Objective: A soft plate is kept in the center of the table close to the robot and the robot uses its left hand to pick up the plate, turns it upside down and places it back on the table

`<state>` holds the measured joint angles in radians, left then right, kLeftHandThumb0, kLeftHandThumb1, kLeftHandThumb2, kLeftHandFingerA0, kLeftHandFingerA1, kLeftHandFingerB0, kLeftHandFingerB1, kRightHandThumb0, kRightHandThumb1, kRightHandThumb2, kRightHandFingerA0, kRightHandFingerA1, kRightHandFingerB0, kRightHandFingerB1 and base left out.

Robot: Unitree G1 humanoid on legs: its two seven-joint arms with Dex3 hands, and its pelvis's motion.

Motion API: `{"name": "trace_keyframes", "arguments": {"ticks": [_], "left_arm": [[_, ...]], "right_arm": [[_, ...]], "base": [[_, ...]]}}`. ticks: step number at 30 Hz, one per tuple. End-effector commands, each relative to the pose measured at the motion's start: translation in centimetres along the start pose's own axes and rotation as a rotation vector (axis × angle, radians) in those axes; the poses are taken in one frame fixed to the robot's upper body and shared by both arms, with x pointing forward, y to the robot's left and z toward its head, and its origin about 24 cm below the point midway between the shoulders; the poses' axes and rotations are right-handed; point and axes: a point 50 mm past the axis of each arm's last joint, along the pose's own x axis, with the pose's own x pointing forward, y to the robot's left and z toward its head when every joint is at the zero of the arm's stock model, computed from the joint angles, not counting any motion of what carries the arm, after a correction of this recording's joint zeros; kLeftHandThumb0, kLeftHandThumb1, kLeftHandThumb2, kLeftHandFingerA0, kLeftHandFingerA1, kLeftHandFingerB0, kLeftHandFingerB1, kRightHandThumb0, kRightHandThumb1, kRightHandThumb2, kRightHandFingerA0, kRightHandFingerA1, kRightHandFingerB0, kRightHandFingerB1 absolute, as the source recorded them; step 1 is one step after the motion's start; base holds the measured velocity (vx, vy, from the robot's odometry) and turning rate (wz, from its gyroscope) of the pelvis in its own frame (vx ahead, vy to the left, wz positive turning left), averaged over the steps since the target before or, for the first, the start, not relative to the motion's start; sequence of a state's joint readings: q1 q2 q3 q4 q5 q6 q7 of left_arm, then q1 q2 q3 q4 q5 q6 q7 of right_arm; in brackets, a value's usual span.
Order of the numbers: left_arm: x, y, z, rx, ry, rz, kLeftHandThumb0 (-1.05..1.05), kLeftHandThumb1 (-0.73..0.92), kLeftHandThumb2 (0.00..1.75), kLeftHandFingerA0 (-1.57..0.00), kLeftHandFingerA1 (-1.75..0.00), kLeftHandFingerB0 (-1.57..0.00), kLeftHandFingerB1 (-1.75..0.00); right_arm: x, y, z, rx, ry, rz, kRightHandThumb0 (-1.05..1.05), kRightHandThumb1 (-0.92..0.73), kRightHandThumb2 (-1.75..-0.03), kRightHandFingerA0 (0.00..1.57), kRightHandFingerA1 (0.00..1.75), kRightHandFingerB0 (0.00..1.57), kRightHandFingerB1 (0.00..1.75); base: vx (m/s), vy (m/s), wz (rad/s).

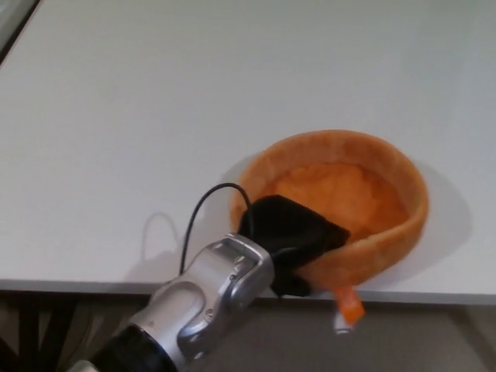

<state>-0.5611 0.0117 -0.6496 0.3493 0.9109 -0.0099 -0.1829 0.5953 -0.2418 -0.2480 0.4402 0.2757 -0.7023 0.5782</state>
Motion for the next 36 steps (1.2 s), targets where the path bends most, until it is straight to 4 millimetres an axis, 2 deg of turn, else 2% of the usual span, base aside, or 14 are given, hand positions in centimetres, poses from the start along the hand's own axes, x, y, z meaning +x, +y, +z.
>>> {"name": "trace_keyframes", "arguments": {"ticks": [1,2,3,5,6,10,11,13,18,25,30,32,33,36], "left_arm": [[0.1,0.6,0.9,-0.44,-0.013,-0.039,-0.11,0.62,0.64,-0.82,-1.75,-0.67,-1.75],[0.2,0.7,1.1,-0.477,-0.025,-0.033,-0.11,0.6,0.63,-0.83,-1.75,-0.69,-1.75],[0.2,0.9,1.4,-0.541,-0.056,-0.013,-0.07,0.57,0.65,-0.85,-1.75,-0.7,-1.75],[0.0,1.0,1.8,-0.615,-0.104,0.037,-0.1,0.52,0.7,-0.87,-1.75,-0.68,-1.75],[0.0,1.1,2.0,-0.644,-0.12,0.056,-0.12,0.52,0.71,-0.88,-1.75,-0.69,-1.75],[0.0,0.9,2.5,-0.721,-0.145,0.075,-0.16,0.5,0.74,-0.89,-1.75,-0.72,-1.75],[0.0,1.0,2.8,-0.758,-0.155,0.096,-0.17,0.49,0.75,-0.9,-1.75,-0.73,-1.75],[-0.1,1.1,3.0,-0.799,-0.174,0.121,-0.17,0.47,0.78,-0.93,-1.75,-0.74,-1.75],[0.1,2.1,3.9,-1.347,-0.18,0.133,-0.2,0.4,0.9,-0.95,-1.75,-0.73,-1.75],[0.1,3.6,4.6,-1.906,-0.243,0.267,-0.12,0.44,0.88,-0.98,-1.75,-0.72,-1.75],[0.1,4.0,4.4,-2.184,-0.319,0.381,-0.14,0.46,0.86,-0.99,-1.75,-0.78,-1.75],[0.1,3.6,4.1,-2.295,-0.315,0.465,-0.15,0.47,0.86,-0.99,-1.75,-0.77,-1.75],[0.1,3.3,4.0,-2.322,-0.301,0.49,-0.15,0.49,0.88,-0.99,-1.75,-0.77,-1.75],[0.0,2.5,3.6,-2.451,-0.281,0.562,-0.16,0.51,0.85,-0.94,-1.75,-0.73,-1.75]], "right_arm": [[-0.3,-0.4,0.1,-0.019,-0.004,-0.004,-0.71,-0.65,-1.01,0.51,0.55,0.24,0.46],[-0.3,-0.4,0.1,-0.017,0.003,-0.004,-0.72,-0.8,-0.65,0.59,0.39,0.32,0.32],[-0.3,-0.3,-0.1,-0.012,0.016,-0.004,-0.71,-0.65,-1.01,0.5,0.55,0.24,0.46],[-0.4,-0.3,-0.1,-0.009,0.009,-0.005,-0.68,-0.64,-1.0,0.5,0.55,0.24,0.47],[-0.5,-0.3,0.0,-0.014,0.008,-0.007,-0.7,-0.8,-0.65,0.59,0.41,0.32,0.32],[-1.0,-0.1,0.0,-0.012,0.023,-0.003,-0.71,-0.8,-0.65,0.58,0.42,0.31,0.31],[-1.0,-0.1,-0.3,-0.004,0.028,-0.004,-0.71,-0.64,-1.0,0.5,0.55,0.23,0.46],[-1.1,0.0,-0.6,-0.001,0.023,-0.007,-0.78,-0.71,-1.0,0.52,0.53,0.24,0.44],[-1.3,0.1,-0.6,0.017,0.019,-0.006,-0.72,-0.67,-0.99,0.54,0.55,0.25,0.46],[-1.4,0.1,-0.7,0.007,0.033,-0.007,-0.73,-0.67,-0.99,0.54,0.55,0.25,0.46],[-1.4,0.1,-0.6,-0.01,0.037,0.0,-0.7,-0.65,-1.01,0.5,0.55,0.23,0.46],[-1.3,0.1,-0.6,-0.021,0.041,-0.001,-0.71,-0.65,-1.01,0.5,0.56,0.22,0.46],[-1.3,0.2,-0.6,-0.016,0.041,-0.003,-0.71,-0.8,-0.65,0.58,0.42,0.33,0.31],[-1.4,0.1,-0.4,-0.019,0.032,-0.002,-0.69,-0.8,-0.65,0.59,0.42,0.32,0.32]], "base": [[0.0,0.0,0.0],[0.0,0.0,0.0],[0.0,0.0,0.0],[0.0,0.0,0.0],[0.0,0.0,0.0],[0.0,0.0,0.0],[0.0,0.0,0.0],[0.0,0.0,0.0],[0.0,0.0,0.0],[0.0,0.0,0.0],[0.0,0.0,0.0],[0.0,0.0,0.0],[0.0,0.0,0.0],[0.0,0.0,0.0]]}}
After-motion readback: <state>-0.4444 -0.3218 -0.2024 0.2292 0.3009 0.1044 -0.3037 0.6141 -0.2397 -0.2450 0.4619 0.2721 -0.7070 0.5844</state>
